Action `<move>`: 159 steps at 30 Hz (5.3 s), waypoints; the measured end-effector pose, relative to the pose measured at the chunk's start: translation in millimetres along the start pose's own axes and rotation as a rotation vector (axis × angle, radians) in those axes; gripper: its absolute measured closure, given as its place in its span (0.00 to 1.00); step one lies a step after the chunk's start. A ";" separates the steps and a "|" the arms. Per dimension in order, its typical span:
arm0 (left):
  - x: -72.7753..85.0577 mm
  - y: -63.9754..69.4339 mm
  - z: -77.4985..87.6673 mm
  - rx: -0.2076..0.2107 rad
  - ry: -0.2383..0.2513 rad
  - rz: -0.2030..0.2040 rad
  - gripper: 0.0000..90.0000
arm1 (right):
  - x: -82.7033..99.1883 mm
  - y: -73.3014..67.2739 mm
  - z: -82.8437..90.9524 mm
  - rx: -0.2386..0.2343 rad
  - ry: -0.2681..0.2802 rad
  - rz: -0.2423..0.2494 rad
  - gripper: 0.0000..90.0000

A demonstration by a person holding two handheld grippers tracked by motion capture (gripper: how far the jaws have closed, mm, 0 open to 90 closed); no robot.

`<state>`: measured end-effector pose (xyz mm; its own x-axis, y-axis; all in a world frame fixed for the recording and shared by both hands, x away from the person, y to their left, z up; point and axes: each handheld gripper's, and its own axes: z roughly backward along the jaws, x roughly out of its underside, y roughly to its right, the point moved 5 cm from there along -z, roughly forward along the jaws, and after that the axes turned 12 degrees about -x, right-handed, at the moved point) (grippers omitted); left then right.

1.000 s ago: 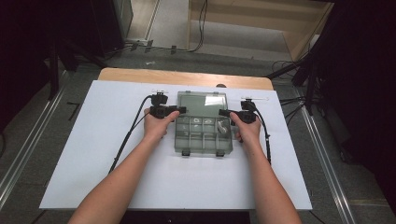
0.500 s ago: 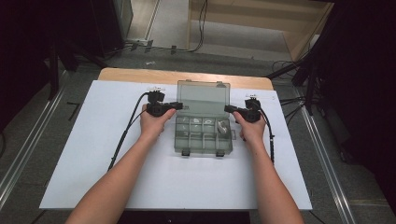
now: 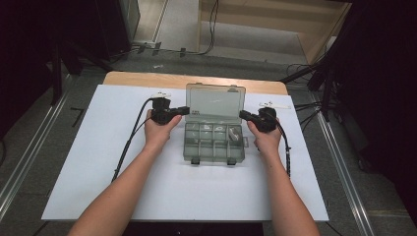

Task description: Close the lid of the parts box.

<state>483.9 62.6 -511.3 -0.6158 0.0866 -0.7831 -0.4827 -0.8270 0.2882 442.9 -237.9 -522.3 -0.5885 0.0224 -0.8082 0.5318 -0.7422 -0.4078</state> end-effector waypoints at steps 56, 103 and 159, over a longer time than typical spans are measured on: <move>-33.6 -8.2 29.7 0.048 0.117 -0.012 0.99 | -34.9 -22.6 18.8 0.082 0.103 0.093 0.92; -14.9 21.1 41.9 0.237 0.096 -0.063 0.99 | -14.4 -30.3 51.7 -0.032 0.138 0.038 0.97; 95.9 55.5 90.3 0.139 0.054 -0.197 1.00 | 94.3 -95.1 71.1 0.016 0.083 0.178 0.98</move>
<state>341.8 75.2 -520.7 -0.4690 0.2057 -0.8589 -0.6735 -0.7125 0.1971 293.5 -212.8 -529.5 -0.4329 -0.0556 -0.8997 0.6129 -0.7501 -0.2486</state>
